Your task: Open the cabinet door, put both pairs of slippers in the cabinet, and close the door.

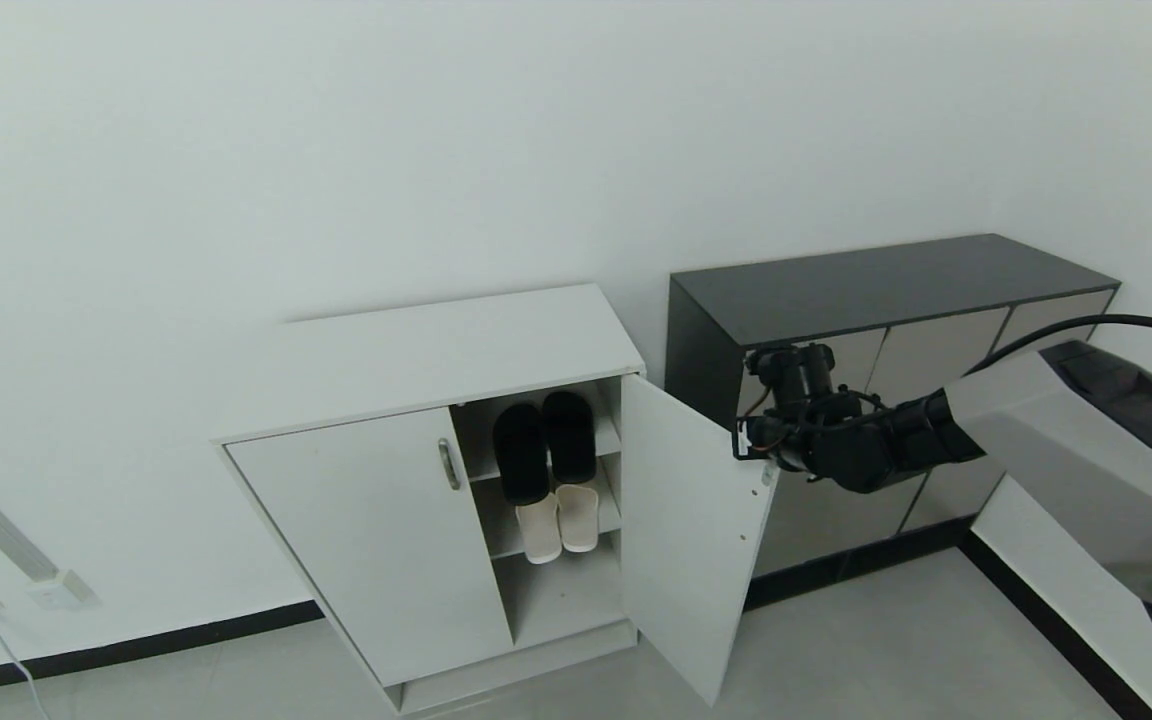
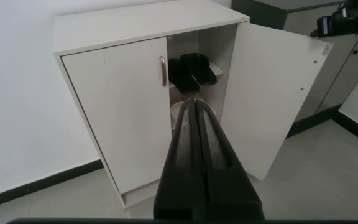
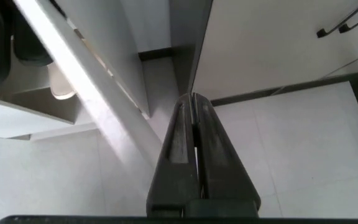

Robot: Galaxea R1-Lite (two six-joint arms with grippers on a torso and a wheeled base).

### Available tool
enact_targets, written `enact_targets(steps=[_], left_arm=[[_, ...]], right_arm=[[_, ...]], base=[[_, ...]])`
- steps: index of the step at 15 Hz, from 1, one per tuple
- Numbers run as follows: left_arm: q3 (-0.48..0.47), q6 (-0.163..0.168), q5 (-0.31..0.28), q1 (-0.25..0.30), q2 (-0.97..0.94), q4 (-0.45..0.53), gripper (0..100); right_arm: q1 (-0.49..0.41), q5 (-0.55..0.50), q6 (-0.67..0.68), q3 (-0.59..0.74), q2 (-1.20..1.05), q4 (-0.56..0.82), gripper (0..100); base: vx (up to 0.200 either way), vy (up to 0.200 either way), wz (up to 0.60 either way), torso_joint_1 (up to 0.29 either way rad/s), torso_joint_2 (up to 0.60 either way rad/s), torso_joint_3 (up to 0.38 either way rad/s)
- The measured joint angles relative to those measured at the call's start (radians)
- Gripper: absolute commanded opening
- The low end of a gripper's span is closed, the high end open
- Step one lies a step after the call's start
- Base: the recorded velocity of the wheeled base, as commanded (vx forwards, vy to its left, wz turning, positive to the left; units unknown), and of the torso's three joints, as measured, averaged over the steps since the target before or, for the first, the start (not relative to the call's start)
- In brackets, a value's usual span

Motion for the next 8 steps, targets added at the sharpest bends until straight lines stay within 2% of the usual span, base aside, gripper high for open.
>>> enact_targets(steps=[4,8], left_arm=[[0.0,0.0,0.0,0.0,0.0,0.0,0],[0.0,-0.001,0.0,0.0,0.0,0.0,0]], right_arm=[[0.054,-0.002,0.0,0.039,-0.027,0.0,0],[0.176,-0.002,0.006,0.117,-0.075,-0.004,0]], base=[[0.0,0.0,0.0,0.0,0.0,0.0],[0.0,0.0,0.0,0.0,0.0,0.0]])
